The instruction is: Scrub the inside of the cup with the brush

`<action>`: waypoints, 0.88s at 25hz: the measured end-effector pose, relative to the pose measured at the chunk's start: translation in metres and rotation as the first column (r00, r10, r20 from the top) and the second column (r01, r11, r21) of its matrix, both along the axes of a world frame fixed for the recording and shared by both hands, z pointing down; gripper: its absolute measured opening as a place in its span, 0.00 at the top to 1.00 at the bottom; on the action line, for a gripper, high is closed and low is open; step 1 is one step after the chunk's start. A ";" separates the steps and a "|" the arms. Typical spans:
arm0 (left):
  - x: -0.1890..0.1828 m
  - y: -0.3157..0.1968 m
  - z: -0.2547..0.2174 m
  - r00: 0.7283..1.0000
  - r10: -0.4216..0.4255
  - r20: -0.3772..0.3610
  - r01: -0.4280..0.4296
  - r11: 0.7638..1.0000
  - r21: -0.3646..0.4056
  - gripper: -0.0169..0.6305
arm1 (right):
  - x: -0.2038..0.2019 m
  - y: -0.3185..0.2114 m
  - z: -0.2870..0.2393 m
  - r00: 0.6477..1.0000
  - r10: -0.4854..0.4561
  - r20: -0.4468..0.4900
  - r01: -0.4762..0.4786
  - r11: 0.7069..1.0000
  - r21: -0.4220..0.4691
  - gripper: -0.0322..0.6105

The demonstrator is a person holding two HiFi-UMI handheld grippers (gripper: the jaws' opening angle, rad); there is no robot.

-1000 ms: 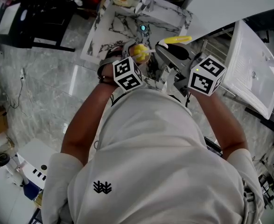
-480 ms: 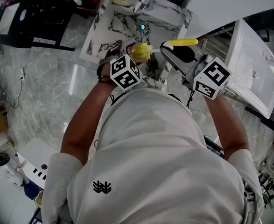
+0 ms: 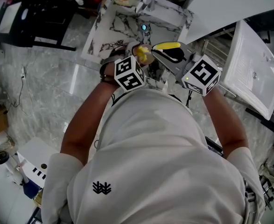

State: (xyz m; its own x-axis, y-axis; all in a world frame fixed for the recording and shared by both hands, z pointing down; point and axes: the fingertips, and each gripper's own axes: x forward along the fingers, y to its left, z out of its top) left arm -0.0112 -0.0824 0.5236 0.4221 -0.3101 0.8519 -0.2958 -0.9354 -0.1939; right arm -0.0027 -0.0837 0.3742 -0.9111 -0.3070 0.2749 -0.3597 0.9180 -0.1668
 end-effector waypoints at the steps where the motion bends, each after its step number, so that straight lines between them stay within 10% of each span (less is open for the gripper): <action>1: -0.001 0.000 0.001 1.000 -0.005 -0.001 0.005 1.000 -0.002 0.39 | 0.003 -0.003 0.003 1.000 0.013 0.009 -0.013 1.000 -0.025 0.89; 11: -0.015 -0.003 0.011 0.998 -0.067 -0.002 0.067 0.998 -0.007 0.39 | 0.025 -0.007 0.021 0.992 0.118 0.048 -0.106 0.973 -0.204 0.89; 22: -0.036 -0.008 0.019 0.994 -0.098 0.038 0.098 0.995 -0.001 0.39 | 0.040 -0.001 -0.027 0.989 0.110 0.100 -0.096 0.986 -0.139 0.89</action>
